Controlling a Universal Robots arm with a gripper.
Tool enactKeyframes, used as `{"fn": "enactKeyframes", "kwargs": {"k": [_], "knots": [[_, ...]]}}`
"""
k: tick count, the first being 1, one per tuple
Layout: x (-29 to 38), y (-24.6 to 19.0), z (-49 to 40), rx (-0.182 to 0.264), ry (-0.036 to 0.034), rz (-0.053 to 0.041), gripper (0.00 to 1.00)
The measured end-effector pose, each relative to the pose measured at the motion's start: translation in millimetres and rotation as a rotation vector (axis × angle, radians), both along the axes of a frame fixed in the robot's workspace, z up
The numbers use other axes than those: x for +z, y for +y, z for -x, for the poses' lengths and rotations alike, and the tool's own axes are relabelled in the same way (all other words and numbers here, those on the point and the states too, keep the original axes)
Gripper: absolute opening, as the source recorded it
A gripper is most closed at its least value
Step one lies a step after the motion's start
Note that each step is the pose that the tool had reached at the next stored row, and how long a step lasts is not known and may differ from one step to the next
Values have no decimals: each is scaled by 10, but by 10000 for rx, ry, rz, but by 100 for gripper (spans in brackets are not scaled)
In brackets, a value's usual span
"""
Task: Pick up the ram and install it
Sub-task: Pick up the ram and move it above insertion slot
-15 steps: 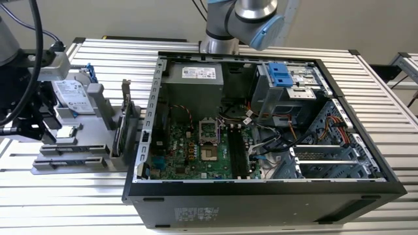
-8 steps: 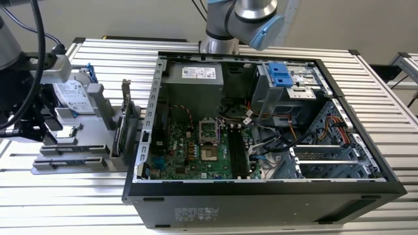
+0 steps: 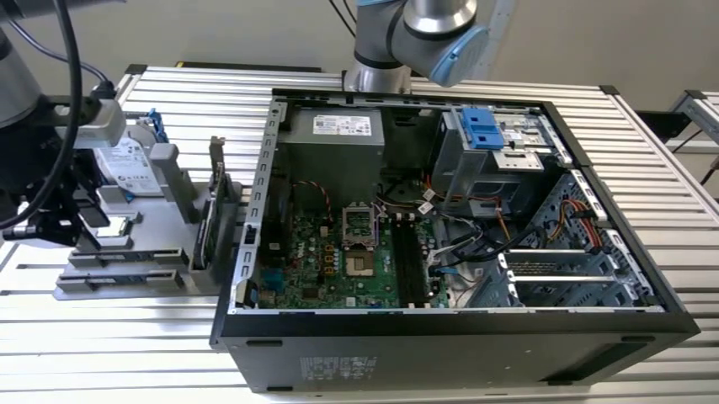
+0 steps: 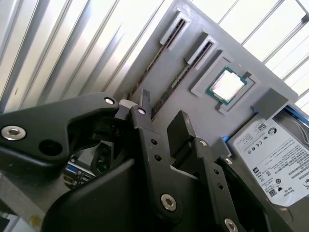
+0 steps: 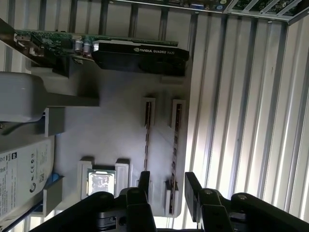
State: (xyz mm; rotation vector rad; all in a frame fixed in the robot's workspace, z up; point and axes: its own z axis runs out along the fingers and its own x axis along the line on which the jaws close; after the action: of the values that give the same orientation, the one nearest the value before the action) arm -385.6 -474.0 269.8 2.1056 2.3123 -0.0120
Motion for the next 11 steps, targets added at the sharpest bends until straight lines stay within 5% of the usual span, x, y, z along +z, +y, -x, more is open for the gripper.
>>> {"fn": "enactKeyframes", "kwargs": {"k": [11], "knots": [[-72,0,0,0,7,1,100]]}}
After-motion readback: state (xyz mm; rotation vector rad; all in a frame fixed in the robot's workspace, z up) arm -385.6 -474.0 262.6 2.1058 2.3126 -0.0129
